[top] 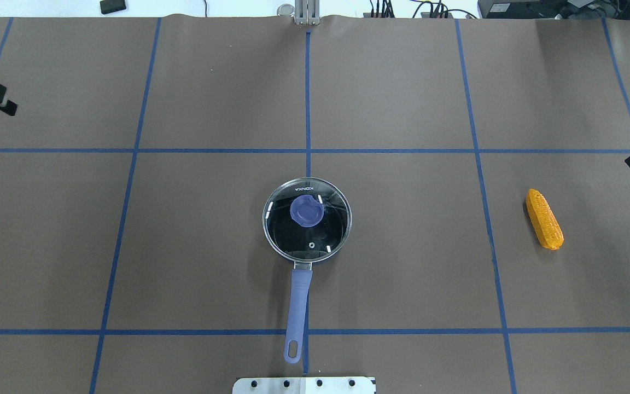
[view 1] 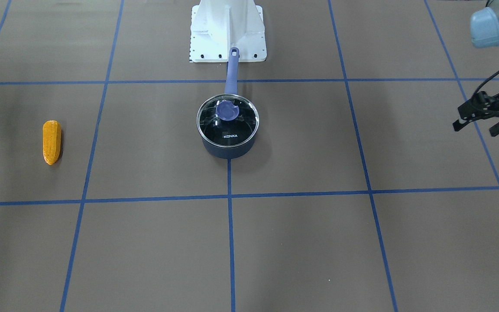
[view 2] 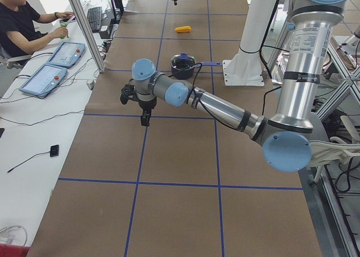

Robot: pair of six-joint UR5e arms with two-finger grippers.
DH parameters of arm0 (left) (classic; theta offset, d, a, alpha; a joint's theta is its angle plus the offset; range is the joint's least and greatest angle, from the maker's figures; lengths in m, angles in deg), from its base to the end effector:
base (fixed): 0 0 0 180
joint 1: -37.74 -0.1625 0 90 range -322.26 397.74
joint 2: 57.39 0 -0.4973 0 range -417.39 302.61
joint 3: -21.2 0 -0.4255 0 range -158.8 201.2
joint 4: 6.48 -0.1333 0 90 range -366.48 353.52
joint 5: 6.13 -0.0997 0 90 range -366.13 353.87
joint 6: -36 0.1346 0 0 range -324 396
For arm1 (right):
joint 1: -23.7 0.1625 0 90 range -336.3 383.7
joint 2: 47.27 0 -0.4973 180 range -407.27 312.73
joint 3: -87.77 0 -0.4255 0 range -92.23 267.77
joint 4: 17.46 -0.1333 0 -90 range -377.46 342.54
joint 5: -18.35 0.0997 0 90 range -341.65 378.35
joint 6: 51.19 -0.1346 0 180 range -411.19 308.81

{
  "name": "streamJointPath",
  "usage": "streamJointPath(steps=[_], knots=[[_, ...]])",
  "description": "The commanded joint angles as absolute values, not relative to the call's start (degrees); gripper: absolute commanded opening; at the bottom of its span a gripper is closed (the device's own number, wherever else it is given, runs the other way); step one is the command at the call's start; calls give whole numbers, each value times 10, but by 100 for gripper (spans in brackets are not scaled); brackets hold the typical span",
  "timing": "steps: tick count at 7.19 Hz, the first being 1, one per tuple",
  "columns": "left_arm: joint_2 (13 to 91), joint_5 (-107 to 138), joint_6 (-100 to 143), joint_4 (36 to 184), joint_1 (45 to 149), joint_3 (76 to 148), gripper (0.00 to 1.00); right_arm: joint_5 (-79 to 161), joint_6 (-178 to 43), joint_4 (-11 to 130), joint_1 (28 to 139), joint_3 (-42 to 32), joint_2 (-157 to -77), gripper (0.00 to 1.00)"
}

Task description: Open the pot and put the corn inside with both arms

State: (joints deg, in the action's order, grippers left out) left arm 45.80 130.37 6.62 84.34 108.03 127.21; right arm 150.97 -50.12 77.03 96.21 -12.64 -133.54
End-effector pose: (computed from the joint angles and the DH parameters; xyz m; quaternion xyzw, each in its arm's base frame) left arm 0.1747 -0.5934 0.4694 0.0581 0.4457 0.0271 0.8929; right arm -0.1280 -0.5466 0.6357 0.0258 -0.3696 -0.1799 0.9112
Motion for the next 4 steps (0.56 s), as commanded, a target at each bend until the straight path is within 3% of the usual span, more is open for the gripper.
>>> streamJointPath(steps=[1,4], knots=[[549,1291,-37,800,1009,1272,99,1506,-502,768,938,-127,-1334,100],[687,1174,-122,642,909,1271,100,1525,-507,768,916,-137,-1327,100]])
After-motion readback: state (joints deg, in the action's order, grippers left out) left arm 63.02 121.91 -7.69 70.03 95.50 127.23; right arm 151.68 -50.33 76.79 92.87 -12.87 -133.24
